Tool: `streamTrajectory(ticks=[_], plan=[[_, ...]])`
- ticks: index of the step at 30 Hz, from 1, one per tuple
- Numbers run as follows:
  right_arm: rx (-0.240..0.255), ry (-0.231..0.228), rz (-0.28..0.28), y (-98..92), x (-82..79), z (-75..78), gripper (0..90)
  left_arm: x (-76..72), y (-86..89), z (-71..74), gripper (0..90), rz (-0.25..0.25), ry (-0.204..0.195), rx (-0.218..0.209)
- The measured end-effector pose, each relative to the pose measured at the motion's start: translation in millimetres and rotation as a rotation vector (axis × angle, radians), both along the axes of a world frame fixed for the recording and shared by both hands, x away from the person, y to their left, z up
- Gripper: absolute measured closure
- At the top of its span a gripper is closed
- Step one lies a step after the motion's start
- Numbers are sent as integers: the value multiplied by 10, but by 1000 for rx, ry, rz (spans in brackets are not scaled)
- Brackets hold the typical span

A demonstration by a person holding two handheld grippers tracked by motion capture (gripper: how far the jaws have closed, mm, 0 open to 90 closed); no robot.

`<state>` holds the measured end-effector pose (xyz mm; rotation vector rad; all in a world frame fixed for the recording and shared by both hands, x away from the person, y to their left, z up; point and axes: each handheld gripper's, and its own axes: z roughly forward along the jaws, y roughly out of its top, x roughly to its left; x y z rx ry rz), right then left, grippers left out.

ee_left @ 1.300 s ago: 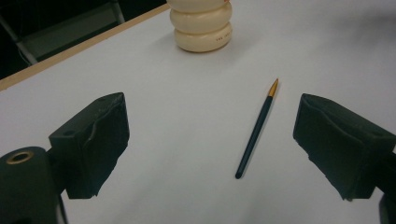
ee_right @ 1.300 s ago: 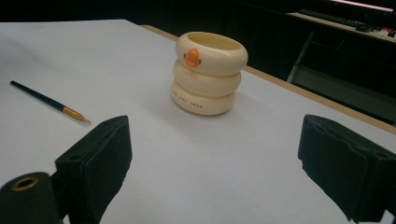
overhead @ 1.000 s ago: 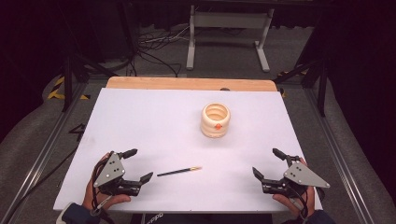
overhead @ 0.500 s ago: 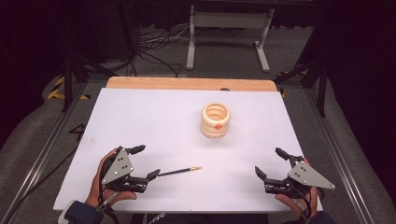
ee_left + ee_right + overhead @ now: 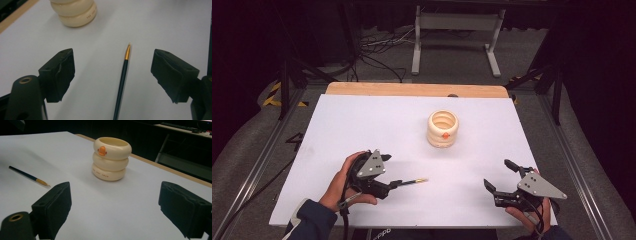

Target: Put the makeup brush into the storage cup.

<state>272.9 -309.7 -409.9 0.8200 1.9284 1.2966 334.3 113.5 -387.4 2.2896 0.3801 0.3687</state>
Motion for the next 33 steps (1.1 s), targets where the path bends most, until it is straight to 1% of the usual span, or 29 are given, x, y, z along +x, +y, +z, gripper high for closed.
streamTrajectory(ticks=[2,3,4,5,6,7,8,9,10,11,12,13,14,15,18,19,20,22,23,24,25,26,27,28,29,30,31,32,33], plan=[[6,9,-1,-2,14,-6,119,43,-82,9,232,-19,13,47],[-1,12,1,2,16,-14,119,75,-139,10,237,-41,34,79],[-9,17,3,5,16,-19,119,88,-173,13,262,-55,45,107],[-7,20,5,4,16,-18,121,101,-222,18,291,-68,46,152],[-3,23,5,1,22,-18,121,115,-268,22,281,-82,55,183],[-1,26,3,-1,29,-19,122,129,-309,21,281,-94,76,205],[-5,28,4,0,33,-23,122,147,-350,13,280,-105,88,227],[-13,28,3,4,32,-31,122,173,-402,0,283,-113,99,267],[-30,31,7,8,27,-37,123,193,-433,-13,287,-117,108,289],[-33,31,9,10,23,-37,123,213,-463,-26,302,-113,115,309],[-34,30,11,8,21,-32,123,248,-507,-47,319,-103,131,342],[-27,31,5,5,23,-24,123,248,-507,-47,337,-103,131,342],[-20,32,0,4,28,-21,124,305,-576,-74,358,-101,163,366],[-21,33,2,6,28,-26,125,313,-597,-83,383,-103,174,372],[-38,40,4,9,27,-35,127,369,-693,-129,436,-117,221,421],[-34,41,1,8,30,-34,127,369,-693,-129,457,-117,221,421],[-31,41,-1,6,31,-33,127,405,-752,-168,480,-141,241,457],[-38,45,-1,7,30,-38,128,446,-809,-215,510,-155,267,494],[-38,45,-1,7,30,-38,128,446,-809,-215,532,-155,267,494],[-40,48,-1,6,32,-40,129,473,-851,-239,532,-156,281,518],[-40,51,-4,0,39,-35,130,487,-878,-241,554,-164,280,539],[-33,51,-9,-3,43,-32,130,499,-904,-253,568,-176,299,548],[-30,52,-10,-5,44,-33,131,514,-936,-273,584,-177,299,568],[-35,54,-6,-6,40,-40,131,540,-961,-286,602,-179,310,592],[-42,55,-5,-6,40,-47,132,549,-976,-311,629,-171,313,594],[-45,59,-5,-6,43,-49,135,563,-1002,-341,641,-174,319,616],[-43,62,-7,-6,51,-47,136,568,-1019,-333,660,-175,327,637],[-37,65,-8,-7,54,-44,136,578,-1023,-335,670,-178,336,632],[-34,65,-6,-8,54,-43,136,588,-1026,-338,679,-178,337,629]])
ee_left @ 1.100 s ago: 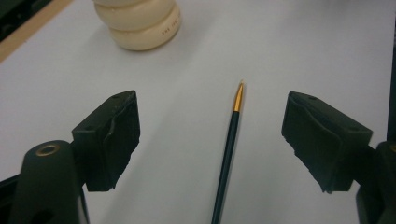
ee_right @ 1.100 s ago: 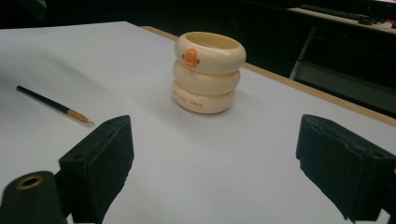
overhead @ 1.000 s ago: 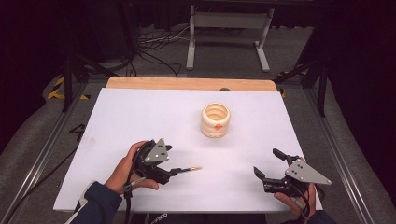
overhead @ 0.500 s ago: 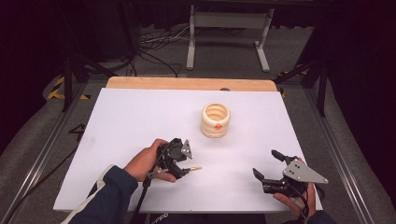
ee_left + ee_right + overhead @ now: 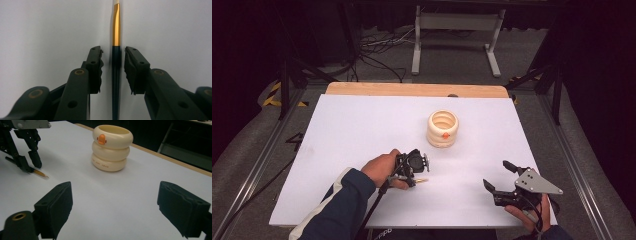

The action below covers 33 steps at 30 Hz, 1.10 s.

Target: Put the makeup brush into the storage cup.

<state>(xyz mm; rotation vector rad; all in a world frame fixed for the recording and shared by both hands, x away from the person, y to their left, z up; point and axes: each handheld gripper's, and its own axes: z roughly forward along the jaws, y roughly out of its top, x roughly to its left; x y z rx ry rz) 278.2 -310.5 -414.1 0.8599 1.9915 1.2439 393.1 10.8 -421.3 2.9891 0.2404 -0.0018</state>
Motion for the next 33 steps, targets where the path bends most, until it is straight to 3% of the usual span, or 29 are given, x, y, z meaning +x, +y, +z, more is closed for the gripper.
streamTrajectory(ticks=[5,8,12,14,15,16,17,23,27,33], plan=[[-14,14,5,5,20,-22,136,5,0,10,823,13,-9,19],[-14,10,9,14,6,-7,136,-21,13,5,826,8,-31,8],[-26,10,12,25,2,-5,137,-56,118,17,827,14,-71,-55],[-15,8,14,24,-9,6,138,-65,200,65,827,45,-86,-127],[-21,6,16,25,-13,3,138,-65,200,65,827,45,-86,-127],[-27,8,16,25,-13,-1,138,-73,255,103,828,61,-105,-170],[-27,8,16,25,-13,-1,138,-73,255,103,828,61,-105,-170],[-19,4,11,5,-15,16,139,-142,387,284,829,91,-183,-302],[-14,4,10,5,-15,17,140,-189,436,384,829,111,-257,-336],[-21,4,12,13,-17,14,140,-185,546,493,829,152,-294,-481]])
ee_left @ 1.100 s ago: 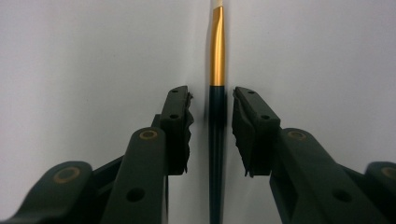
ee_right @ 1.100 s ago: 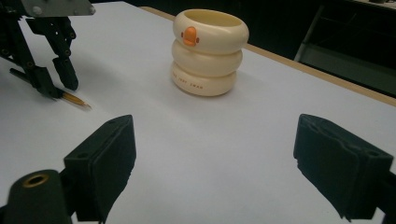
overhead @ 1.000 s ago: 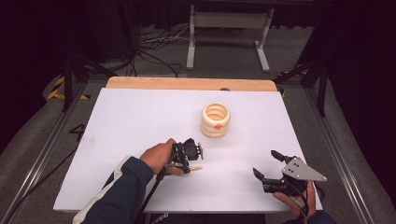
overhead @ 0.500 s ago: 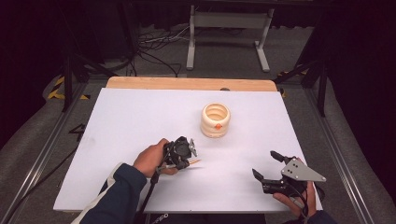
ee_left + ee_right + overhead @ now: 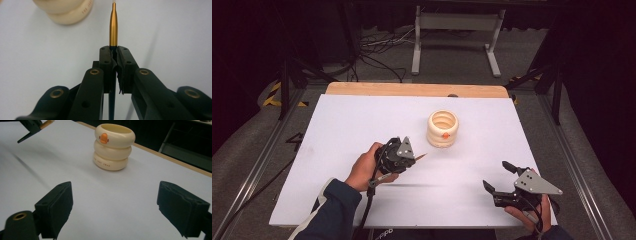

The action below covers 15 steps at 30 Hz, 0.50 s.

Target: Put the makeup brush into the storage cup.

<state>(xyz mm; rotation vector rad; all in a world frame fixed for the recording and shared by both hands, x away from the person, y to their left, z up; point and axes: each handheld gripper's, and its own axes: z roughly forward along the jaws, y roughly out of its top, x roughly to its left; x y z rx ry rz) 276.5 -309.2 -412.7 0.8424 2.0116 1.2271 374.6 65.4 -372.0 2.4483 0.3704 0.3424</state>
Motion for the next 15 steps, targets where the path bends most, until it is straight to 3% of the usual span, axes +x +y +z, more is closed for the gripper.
streamTrajectory(ticks=[4,15], plan=[[4,-3,-3,-9,2,10,140,12,58,65,830,24,-17,-91],[5,-5,-5,-15,1,4,140,26,92,169,830,22,-43,-246]])
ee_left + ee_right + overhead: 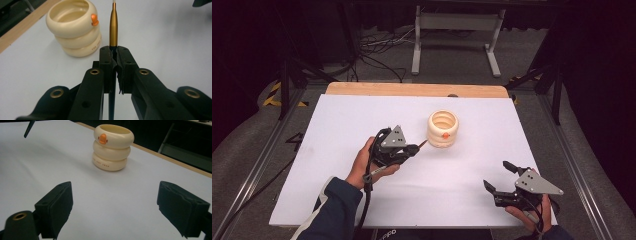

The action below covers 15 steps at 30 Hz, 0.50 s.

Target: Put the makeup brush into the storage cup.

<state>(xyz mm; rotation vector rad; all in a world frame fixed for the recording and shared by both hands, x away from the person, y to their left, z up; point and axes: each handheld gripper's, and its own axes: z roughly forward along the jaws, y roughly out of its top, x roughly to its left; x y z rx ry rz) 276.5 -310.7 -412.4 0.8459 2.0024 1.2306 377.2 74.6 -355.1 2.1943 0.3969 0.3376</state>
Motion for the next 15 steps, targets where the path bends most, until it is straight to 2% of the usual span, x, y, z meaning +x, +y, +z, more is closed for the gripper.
streamTrajectory(ticks=[4,9,15], plan=[[1,-9,0,-6,-10,8,140,-5,-25,23,830,-7,-15,-38],[3,-6,-2,-15,0,2,140,21,-34,50,830,-5,-15,-81],[4,-4,-1,-19,0,-4,140,39,-30,83,831,17,-39,-137]])
